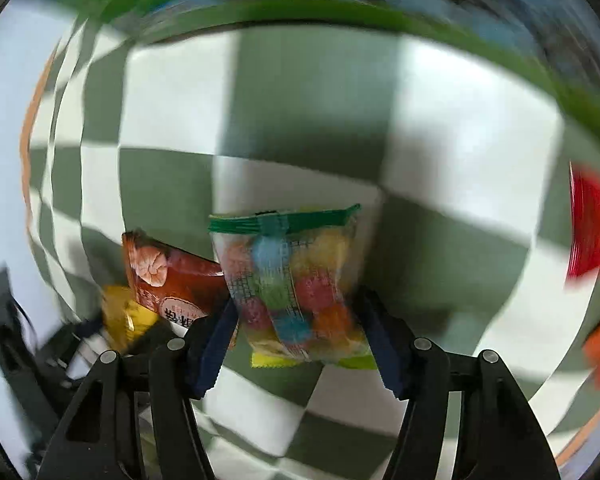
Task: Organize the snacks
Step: 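Grasp yellow bag with left tool while right tool grasps candy bag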
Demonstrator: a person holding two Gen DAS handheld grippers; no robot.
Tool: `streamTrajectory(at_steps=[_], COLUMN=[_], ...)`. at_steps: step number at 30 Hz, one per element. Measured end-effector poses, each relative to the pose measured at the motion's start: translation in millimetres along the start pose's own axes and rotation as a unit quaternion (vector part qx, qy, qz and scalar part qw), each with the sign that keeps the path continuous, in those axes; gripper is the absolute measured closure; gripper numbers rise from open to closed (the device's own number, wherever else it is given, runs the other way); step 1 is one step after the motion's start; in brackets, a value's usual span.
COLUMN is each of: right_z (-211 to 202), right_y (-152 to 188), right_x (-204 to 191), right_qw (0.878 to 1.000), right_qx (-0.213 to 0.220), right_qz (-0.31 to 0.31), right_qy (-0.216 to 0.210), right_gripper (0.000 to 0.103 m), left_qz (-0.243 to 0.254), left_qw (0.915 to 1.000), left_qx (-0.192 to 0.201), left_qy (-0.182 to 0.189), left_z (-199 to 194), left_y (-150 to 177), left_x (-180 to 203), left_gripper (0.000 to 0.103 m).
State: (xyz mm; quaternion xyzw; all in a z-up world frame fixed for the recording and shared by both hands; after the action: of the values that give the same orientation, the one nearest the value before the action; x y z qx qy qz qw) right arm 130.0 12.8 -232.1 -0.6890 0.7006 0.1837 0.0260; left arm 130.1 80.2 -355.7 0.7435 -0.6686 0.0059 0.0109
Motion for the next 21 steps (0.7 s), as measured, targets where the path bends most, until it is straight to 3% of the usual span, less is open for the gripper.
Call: streamTrajectory(at_steps=[2, 4, 5, 7, 9, 10, 14, 19, 21], right_z=[-2, -7, -13, -7, -7, -7, -21, -16, -16], right_y=[10, 5, 19, 23, 23, 25, 44, 90, 102], right_x=[14, 11, 19, -8, -10, -13, 20, 48, 60], right_qw=[1.0, 0.999, 0.998, 0.996, 0.993, 0.993, 0.996, 0.998, 0.998], right_qx=[0.006, 0.042, 0.053, 0.065, 0.079, 0.082, 0.06, 0.016, 0.011], right_qz=[0.006, -0.016, -0.029, -0.043, -0.049, -0.047, -0.016, 0.014, 0.028], right_qy=[-0.013, 0.002, 0.011, 0.036, 0.069, 0.067, 0.06, 0.058, 0.046], right_gripper=[0.035, 0.034, 0.034, 0.034, 0.046, 0.047, 0.049, 0.049, 0.049], left_qz=[-0.011, -0.02, -0.021, -0.009, 0.012, 0.023, 0.068, 0.099, 0.107], left_qw=[0.9999, 0.9996, 0.9995, 0.9996, 0.9995, 0.9993, 0.9975, 0.9947, 0.9938], left_qx=[0.006, 0.017, 0.022, 0.028, 0.028, 0.027, 0.014, 0.002, -0.009], left_qy=[0.001, 0.001, 0.0, 0.001, -0.001, 0.0, 0.014, 0.027, 0.028], left_z=[5, 5, 5, 3, 3, 4, 9, 18, 23], left_y=[2, 1, 0, 0, 1, 4, 20, 31, 31], left_x=[-2, 0, 2, 12, 24, 32, 63, 91, 98], left_gripper=[0.033, 0.038, 0.039, 0.042, 0.042, 0.042, 0.042, 0.041, 0.036])
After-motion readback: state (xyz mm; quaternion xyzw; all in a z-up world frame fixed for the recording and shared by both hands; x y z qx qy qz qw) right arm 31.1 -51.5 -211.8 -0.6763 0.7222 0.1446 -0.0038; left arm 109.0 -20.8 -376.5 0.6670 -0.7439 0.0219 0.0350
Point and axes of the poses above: each gripper's, at about its wrist camera, not at the fingertips, and z roughly the way its jaws point, x to its right, y to its underside, the point moved 9 cm from there along z, roughly the way its jaws point, and after that the axes turned 3 degrees about z, right-handed, at the moved point
